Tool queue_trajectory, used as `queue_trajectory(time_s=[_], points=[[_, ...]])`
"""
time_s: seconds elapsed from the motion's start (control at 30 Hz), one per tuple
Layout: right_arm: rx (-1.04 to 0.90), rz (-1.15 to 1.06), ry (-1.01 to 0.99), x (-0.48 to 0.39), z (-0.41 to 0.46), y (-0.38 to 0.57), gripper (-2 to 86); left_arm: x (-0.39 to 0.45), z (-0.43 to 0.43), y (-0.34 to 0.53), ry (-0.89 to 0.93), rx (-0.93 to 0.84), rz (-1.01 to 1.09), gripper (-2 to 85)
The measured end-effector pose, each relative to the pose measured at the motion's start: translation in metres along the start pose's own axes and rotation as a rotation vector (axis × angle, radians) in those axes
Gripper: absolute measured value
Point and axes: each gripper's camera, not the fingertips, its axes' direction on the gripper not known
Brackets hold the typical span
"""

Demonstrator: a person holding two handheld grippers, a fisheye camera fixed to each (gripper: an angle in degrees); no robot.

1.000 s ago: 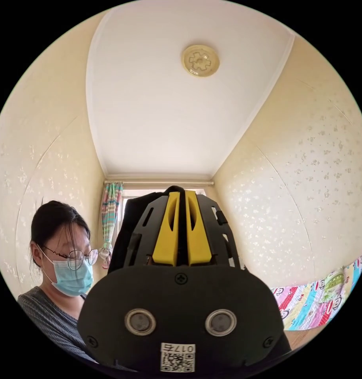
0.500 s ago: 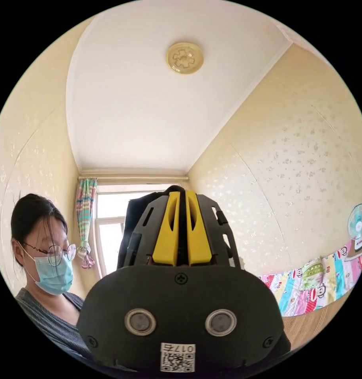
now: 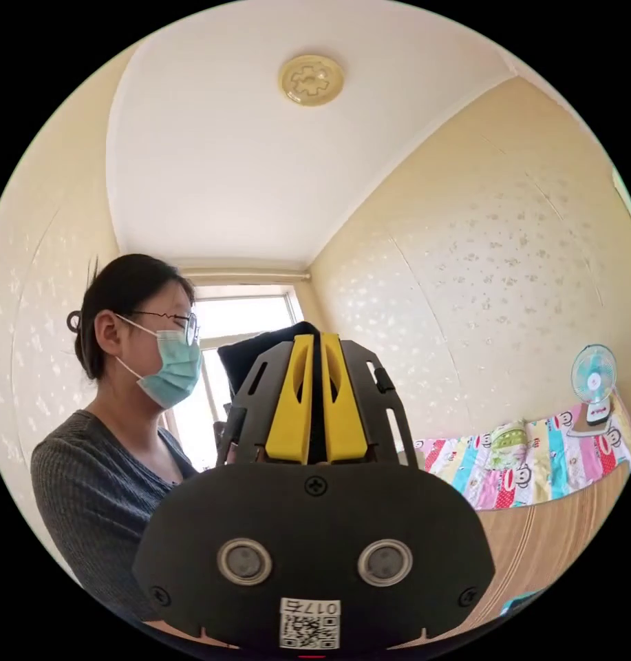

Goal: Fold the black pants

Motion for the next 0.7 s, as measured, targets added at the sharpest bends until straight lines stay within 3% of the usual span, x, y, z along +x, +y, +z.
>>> queue_trajectory(time_s=[0.07, 0.13, 0.27, 0.33, 0.4, 0.47, 0.53, 0.7], points=[[0.019, 0.083, 0.043, 0.05, 0.026, -0.017, 1.7, -0.022, 0.022, -0.007, -0.07, -0.02, 0.007, 3.4], [-0.072, 0.16, 0.222, 0.142, 0.093, -0.049, 1.8, -0.063, 0.064, -0.016, -0.139, -0.082, -0.008, 3.6], [-0.306, 0.326, 0.51, 0.339, 0.248, -0.075, 2.4, -0.232, 0.212, -0.024, -0.397, -0.309, -0.083, 5.0], [-0.508, 0.352, 0.715, 0.469, 0.34, -0.048, 2.8, -0.325, 0.256, 0.001, -0.638, -0.413, -0.191, 5.4], [-0.761, 0.439, 0.932, 0.54, 0.377, 0.003, 3.1, -0.43, 0.263, 0.069, -0.805, -0.599, -0.474, 5.3], [-0.906, 0.503, 0.97, 0.579, 0.386, 0.068, 3.4, -0.461, 0.246, 0.13, -0.774, -0.671, -0.557, 6.1], [-1.006, 0.466, 0.869, 0.595, 0.373, 0.161, 4.0, -0.466, 0.222, 0.199, -0.8, -0.772, -0.549, 6.4], [-1.339, 0.536, 0.906, 0.606, 0.294, 0.341, 6.2, -0.437, 0.118, 0.414, -0.918, -1.196, -0.574, 8.0]])
